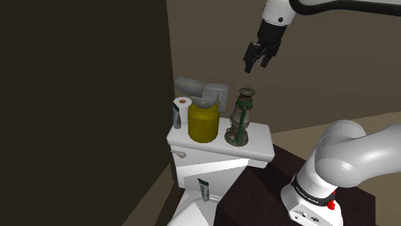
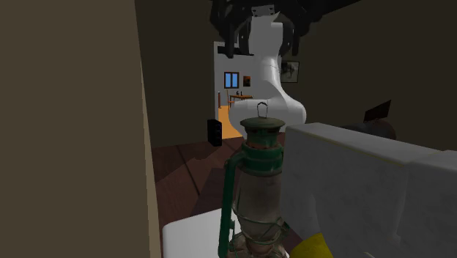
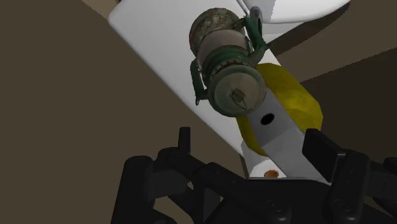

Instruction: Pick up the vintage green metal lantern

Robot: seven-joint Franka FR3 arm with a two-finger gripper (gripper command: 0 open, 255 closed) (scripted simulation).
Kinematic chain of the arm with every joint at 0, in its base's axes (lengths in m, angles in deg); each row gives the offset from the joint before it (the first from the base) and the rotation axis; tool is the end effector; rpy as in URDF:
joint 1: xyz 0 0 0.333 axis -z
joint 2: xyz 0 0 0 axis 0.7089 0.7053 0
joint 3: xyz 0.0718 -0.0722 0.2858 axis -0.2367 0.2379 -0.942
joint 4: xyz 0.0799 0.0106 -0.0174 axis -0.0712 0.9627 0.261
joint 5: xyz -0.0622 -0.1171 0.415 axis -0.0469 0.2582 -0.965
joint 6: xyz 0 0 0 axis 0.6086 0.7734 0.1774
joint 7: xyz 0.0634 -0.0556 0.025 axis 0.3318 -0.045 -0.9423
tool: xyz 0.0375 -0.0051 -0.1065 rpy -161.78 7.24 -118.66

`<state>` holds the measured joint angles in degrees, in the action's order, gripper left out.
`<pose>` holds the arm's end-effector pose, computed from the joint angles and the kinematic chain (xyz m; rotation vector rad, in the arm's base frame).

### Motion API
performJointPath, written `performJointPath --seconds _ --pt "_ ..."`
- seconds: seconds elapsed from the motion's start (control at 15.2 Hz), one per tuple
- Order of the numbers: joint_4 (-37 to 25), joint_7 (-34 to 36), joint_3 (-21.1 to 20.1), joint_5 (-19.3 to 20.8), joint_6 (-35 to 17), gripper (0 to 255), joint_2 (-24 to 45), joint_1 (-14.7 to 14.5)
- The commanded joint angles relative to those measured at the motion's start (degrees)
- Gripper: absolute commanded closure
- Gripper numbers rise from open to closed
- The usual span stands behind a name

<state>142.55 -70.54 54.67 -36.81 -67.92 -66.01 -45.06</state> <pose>0.3630 -0.0384 0.6256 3.0823 -0.3336 0.2973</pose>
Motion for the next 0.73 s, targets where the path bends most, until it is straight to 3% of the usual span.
performJointPath --seconds 0.0,0.4,0.66 --pt "0.0 0.0 0.0 0.0 0.0 0 0.0 0.0" --pt "12.3 4.1 2.0 -5.0 -8.3 0 -2.5 0.5" --pt "15.6 4.2 2.2 -5.3 -11.0 0 -2.9 0.6"
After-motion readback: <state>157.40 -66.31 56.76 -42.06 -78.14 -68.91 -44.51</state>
